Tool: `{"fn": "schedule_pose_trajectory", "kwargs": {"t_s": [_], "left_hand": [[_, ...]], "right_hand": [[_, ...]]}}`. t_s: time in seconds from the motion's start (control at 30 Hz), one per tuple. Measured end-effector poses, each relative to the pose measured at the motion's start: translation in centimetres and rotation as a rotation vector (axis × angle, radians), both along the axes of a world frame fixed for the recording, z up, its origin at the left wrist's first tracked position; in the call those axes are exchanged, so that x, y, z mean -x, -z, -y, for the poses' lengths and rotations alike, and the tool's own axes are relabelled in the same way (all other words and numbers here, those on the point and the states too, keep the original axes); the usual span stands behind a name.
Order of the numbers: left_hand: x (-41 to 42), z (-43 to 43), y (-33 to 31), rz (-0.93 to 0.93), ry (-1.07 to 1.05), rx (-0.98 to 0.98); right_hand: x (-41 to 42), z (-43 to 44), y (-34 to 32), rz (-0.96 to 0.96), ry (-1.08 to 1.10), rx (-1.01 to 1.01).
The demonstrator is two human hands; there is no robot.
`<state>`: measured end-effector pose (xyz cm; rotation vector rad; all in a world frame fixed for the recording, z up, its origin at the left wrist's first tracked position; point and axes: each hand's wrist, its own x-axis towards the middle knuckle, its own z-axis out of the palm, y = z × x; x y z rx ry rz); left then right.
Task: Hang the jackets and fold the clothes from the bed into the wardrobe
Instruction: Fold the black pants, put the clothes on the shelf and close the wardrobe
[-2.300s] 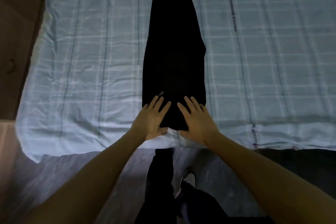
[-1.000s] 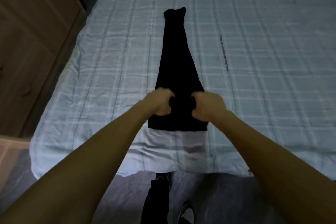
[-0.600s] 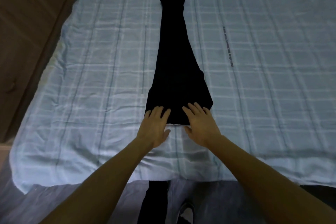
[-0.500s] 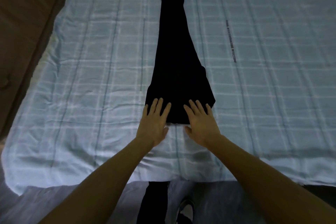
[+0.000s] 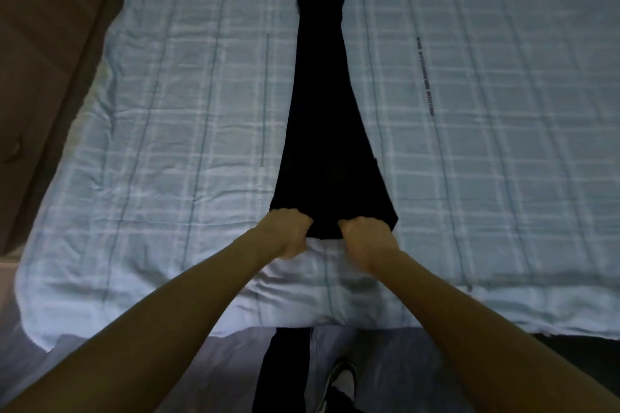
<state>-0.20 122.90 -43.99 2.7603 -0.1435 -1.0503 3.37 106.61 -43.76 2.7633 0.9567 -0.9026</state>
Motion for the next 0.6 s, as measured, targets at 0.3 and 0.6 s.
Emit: {"fn": "schedule_pose_trajectory", "kwargs": {"t_s": [0.3, 0.6], "left_hand": [[-6.7, -1.8, -10.5, -0.288, -0.092, 0.083], [-8.4, -4.6, -3.3, 0.668, -0.256, 0.025]], "right_hand": [[-6.1, -0.9, -10.1, -0.321, 0.042, 0.033], [-9.8, -3.9, -4.5, 0.393, 0.207, -0.385]]}}
